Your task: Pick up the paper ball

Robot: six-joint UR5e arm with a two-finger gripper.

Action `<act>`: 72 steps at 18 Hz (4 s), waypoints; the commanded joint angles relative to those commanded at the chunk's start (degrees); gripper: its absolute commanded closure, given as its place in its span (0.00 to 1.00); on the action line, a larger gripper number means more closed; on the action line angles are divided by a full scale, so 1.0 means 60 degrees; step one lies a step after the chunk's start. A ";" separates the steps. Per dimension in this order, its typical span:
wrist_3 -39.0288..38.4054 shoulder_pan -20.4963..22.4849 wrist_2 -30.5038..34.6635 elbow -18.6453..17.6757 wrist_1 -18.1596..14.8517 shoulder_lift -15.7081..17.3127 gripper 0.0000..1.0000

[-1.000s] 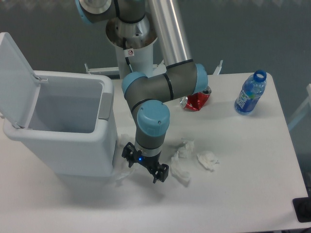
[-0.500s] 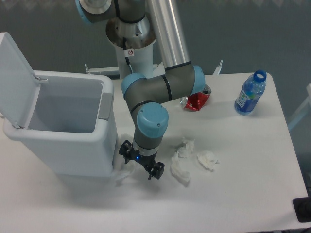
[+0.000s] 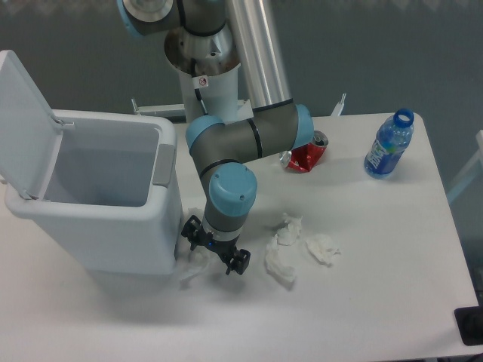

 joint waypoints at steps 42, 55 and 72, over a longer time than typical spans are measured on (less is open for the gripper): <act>-0.0220 0.0249 0.0834 -0.0117 -0.0015 0.0278 0.00; -0.0673 -0.0102 0.0938 -0.0015 0.0058 0.0029 0.15; -0.0777 0.0087 0.0894 0.0395 0.0029 0.0044 1.00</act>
